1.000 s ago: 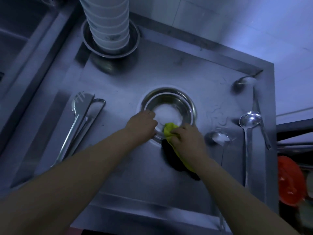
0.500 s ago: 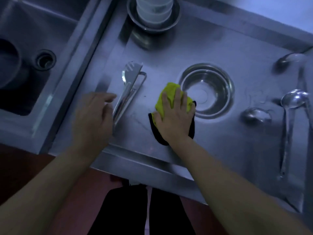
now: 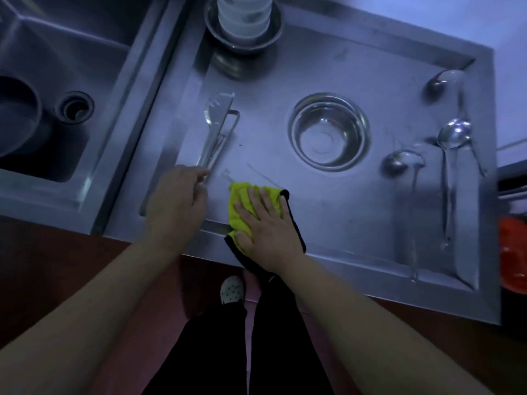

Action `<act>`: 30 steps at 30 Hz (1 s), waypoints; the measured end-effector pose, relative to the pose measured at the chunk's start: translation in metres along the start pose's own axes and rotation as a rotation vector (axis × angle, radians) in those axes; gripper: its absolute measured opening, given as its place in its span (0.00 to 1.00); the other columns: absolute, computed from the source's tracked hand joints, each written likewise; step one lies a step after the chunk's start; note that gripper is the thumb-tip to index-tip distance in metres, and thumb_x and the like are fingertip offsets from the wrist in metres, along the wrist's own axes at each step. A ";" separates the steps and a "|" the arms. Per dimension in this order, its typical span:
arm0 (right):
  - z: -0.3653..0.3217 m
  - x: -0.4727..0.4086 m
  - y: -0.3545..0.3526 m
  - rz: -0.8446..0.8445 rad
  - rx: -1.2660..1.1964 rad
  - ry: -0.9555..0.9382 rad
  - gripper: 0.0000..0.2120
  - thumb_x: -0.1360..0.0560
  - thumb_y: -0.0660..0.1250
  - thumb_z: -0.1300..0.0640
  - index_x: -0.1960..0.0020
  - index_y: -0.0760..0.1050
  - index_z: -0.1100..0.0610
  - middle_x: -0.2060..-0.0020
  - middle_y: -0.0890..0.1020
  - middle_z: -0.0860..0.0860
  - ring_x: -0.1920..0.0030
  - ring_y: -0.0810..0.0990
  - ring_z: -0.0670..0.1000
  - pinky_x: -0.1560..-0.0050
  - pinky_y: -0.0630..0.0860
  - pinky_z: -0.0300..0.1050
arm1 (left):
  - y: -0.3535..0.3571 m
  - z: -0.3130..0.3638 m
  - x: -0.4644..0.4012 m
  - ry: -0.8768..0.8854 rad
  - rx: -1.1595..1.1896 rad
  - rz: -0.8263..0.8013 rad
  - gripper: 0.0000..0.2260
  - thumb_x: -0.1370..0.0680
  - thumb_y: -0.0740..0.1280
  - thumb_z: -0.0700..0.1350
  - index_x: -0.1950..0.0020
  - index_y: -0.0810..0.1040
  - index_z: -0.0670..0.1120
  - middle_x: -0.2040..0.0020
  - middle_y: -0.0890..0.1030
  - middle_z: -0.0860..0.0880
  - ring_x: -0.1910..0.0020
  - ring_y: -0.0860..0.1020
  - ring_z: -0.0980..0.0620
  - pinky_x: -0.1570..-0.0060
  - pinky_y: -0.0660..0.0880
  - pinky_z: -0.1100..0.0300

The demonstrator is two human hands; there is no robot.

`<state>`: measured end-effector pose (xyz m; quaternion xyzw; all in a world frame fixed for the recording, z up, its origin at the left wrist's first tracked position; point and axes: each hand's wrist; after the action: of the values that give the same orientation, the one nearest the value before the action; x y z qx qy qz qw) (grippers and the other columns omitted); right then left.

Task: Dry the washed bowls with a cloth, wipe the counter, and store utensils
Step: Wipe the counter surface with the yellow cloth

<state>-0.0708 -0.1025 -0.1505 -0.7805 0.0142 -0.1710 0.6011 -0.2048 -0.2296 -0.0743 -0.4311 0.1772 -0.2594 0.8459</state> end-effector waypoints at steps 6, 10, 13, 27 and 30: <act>0.078 0.091 -0.011 0.030 -0.022 0.242 0.30 0.27 0.58 0.38 0.28 0.66 0.47 0.25 0.61 0.51 0.24 0.57 0.54 0.26 0.49 0.59 | 0.045 0.047 0.017 0.213 -0.009 -0.277 0.15 0.28 0.65 0.33 0.42 0.79 0.40 0.40 0.77 0.41 0.40 0.73 0.38 0.44 0.72 0.48; 0.121 0.131 -0.015 0.057 0.004 0.436 0.30 0.24 0.57 0.39 0.25 0.61 0.47 0.24 0.57 0.52 0.23 0.53 0.55 0.26 0.47 0.57 | 0.062 0.072 0.026 0.302 0.002 -0.377 0.17 0.31 0.68 0.32 0.43 0.80 0.40 0.39 0.78 0.41 0.41 0.74 0.38 0.48 0.76 0.46; 0.118 0.130 -0.013 0.029 0.069 0.642 0.31 0.23 0.56 0.39 0.23 0.55 0.48 0.23 0.54 0.54 0.23 0.51 0.55 0.26 0.48 0.59 | 0.068 0.079 0.028 0.310 0.007 -0.393 0.18 0.32 0.69 0.32 0.43 0.80 0.41 0.39 0.78 0.41 0.41 0.74 0.38 0.47 0.75 0.46; 0.154 0.115 -0.010 0.030 -0.093 0.551 0.36 0.24 0.55 0.38 0.23 0.40 0.43 0.25 0.35 0.47 0.24 0.34 0.52 0.27 0.36 0.56 | 0.109 0.141 0.009 0.353 -0.006 -0.458 0.19 0.31 0.68 0.32 0.41 0.79 0.42 0.38 0.76 0.40 0.39 0.72 0.38 0.43 0.72 0.47; 0.194 0.104 -0.018 0.003 -0.059 0.480 0.39 0.25 0.56 0.36 0.26 0.33 0.42 0.27 0.31 0.48 0.27 0.28 0.51 0.27 0.32 0.56 | 0.126 0.156 0.007 0.345 -0.007 -0.470 0.19 0.30 0.68 0.33 0.40 0.79 0.43 0.37 0.75 0.40 0.38 0.72 0.38 0.43 0.72 0.49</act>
<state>0.0786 0.0604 -0.1500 -0.7347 0.1629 -0.3503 0.5576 -0.0816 -0.0724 -0.0904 -0.4127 0.2145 -0.5170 0.7186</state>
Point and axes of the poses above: each hand's wrist, its own x-axis away from the middle knuckle, its own y-axis out of the palm, z = x × y
